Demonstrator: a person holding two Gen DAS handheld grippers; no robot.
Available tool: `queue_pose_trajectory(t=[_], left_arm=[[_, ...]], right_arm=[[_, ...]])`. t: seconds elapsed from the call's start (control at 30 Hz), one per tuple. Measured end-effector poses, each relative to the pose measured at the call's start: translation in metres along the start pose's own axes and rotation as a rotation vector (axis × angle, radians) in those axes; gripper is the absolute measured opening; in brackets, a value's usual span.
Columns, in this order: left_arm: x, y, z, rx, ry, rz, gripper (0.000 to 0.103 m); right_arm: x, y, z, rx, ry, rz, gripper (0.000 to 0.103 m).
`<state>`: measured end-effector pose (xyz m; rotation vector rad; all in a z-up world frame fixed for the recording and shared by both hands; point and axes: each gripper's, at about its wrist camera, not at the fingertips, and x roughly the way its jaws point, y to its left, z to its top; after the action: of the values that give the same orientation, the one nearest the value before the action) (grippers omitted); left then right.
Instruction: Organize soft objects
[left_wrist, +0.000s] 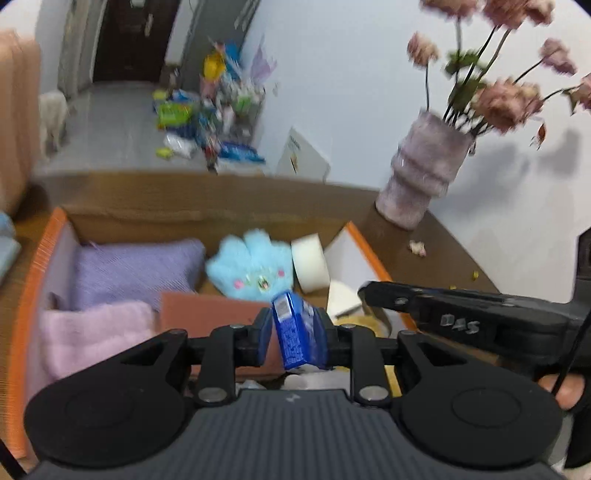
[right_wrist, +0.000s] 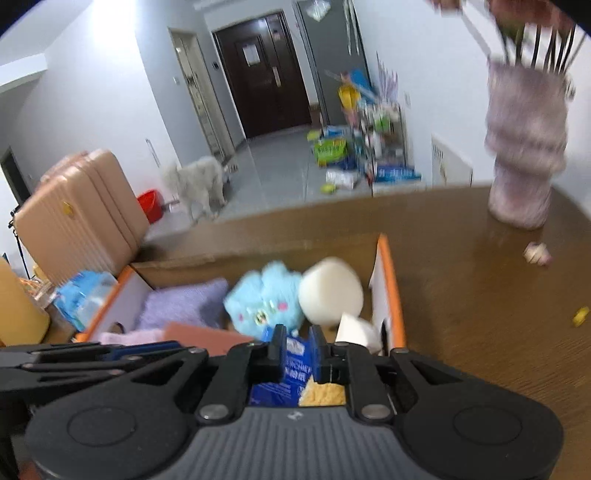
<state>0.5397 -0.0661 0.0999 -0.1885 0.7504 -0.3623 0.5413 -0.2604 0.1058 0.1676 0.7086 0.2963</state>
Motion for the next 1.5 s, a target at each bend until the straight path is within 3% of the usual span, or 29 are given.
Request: queue_pose_trajectory(t=[0.07, 0.13, 0.23, 0.27, 0.3, 0.43, 0.47, 0.53, 0.8, 0.93, 1.23, 1.37, 1.5], left_arm=[[-0.033, -0.004, 0.003, 0.039, -0.044, 0.038, 0.034], [-0.062, -0.005, 0.004, 0.061, -0.08, 0.076, 0.041], [-0.104, -0.005, 0.0, 0.102, -0.136, 0.156, 0.051], [-0.117, -0.005, -0.002, 0.116, -0.157, 0.189, 0.063], [-0.128, -0.004, -0.006, 0.125, -0.184, 0.224, 0.076], [-0.165, -0.003, -0.023, 0.149, -0.33, 0.338, 0.09], [-0.172, -0.004, -0.026, 0.156, -0.358, 0.343, 0.094], [-0.185, -0.006, -0.031, 0.157, -0.4, 0.35, 0.095], [-0.222, -0.013, -0.05, 0.128, -0.452, 0.33, 0.095], [-0.24, -0.016, -0.077, 0.102, -0.462, 0.32, 0.095], [-0.283, -0.025, -0.196, 0.145, -0.502, 0.349, 0.095], [-0.305, -0.021, -0.248, 0.124, -0.511, 0.324, 0.097], [-0.322, -0.019, -0.299, 0.126, -0.523, 0.366, 0.097]], right_arm=[[-0.029, 0.005, 0.008, -0.034, -0.038, -0.014, 0.019], [-0.058, 0.012, 0.011, -0.082, -0.068, -0.025, 0.036], [-0.098, 0.021, 0.01, -0.15, -0.109, -0.049, 0.041], [-0.107, 0.023, 0.008, -0.161, -0.12, -0.051, 0.042], [-0.118, 0.024, 0.006, -0.163, -0.134, -0.05, 0.048], [-0.154, 0.029, -0.009, -0.189, -0.289, -0.075, 0.093], [-0.162, 0.032, -0.015, -0.211, -0.349, -0.09, 0.095], [-0.175, 0.038, -0.022, -0.252, -0.424, -0.122, 0.095], [-0.204, 0.048, -0.038, -0.217, -0.446, -0.103, 0.095], [-0.216, 0.054, -0.069, -0.212, -0.444, -0.106, 0.095], [-0.257, 0.058, -0.167, -0.203, -0.511, -0.109, 0.095], [-0.273, 0.063, -0.216, -0.174, -0.496, -0.092, 0.095], [-0.286, 0.073, -0.273, -0.199, -0.468, -0.079, 0.096]])
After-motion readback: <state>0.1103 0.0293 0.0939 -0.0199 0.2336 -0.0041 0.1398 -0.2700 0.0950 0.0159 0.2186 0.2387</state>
